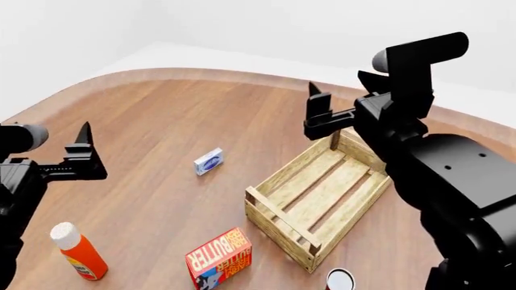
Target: Pick up the ketchup, and put it in the wooden tray.
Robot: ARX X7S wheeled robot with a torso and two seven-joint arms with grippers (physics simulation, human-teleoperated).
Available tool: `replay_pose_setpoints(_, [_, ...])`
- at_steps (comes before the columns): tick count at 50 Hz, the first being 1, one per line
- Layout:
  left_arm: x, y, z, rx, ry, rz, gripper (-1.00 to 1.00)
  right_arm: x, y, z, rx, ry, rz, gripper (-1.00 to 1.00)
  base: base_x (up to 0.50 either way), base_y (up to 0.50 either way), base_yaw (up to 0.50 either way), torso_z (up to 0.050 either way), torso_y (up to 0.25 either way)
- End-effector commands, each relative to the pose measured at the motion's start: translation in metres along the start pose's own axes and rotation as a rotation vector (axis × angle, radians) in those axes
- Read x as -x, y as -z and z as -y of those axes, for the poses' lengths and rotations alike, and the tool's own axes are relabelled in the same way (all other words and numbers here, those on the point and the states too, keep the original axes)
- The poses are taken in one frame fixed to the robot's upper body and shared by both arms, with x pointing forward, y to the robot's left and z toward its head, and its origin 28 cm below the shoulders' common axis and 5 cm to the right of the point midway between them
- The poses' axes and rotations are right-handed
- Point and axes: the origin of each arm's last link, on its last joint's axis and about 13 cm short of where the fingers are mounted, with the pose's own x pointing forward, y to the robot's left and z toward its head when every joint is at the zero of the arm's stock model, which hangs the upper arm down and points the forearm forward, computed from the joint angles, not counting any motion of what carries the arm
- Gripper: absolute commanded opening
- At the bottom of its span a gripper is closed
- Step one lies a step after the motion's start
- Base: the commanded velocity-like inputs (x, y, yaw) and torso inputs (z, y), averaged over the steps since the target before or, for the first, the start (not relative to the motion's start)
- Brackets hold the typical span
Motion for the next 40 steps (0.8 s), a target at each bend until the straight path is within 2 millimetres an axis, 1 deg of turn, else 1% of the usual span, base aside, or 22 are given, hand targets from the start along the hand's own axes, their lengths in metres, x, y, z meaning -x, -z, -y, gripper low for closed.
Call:
replay_pose_setpoints(1, [0.024,0.014,-0.010,0.005,-0.014,-0.042,1.00,0.004,-0.006,0.001,0.018,0.021,0.009,1.00,0.00,0.00,0.00,0.000,0.000])
replay_pose_setpoints(7, [0.032,0.023,-0.010,0.012,-0.002,-0.066,1.00,0.007,-0.005,0.000,0.026,0.030,0.001,1.00,0.00,0.00,0.00,0.000,0.000])
replay_pose_setpoints(17, [0.041,0.038,-0.010,0.015,0.012,-0.112,1.00,0.008,-0.001,-0.003,0.030,0.035,-0.015,1.00,0.00,0.00,0.00,0.000,0.000])
replay_pose_setpoints(30, [0.051,0.047,-0.010,0.026,0.024,-0.146,1.00,0.007,-0.001,-0.005,0.036,0.036,-0.023,1.00,0.00,0.00,0.00,0.000,0.000])
replay_pose_setpoints(40, [0.052,0.051,-0.009,0.035,0.020,-0.164,1.00,0.006,0.001,-0.006,0.035,0.042,-0.029,1.00,0.00,0.00,0.00,0.000,0.000])
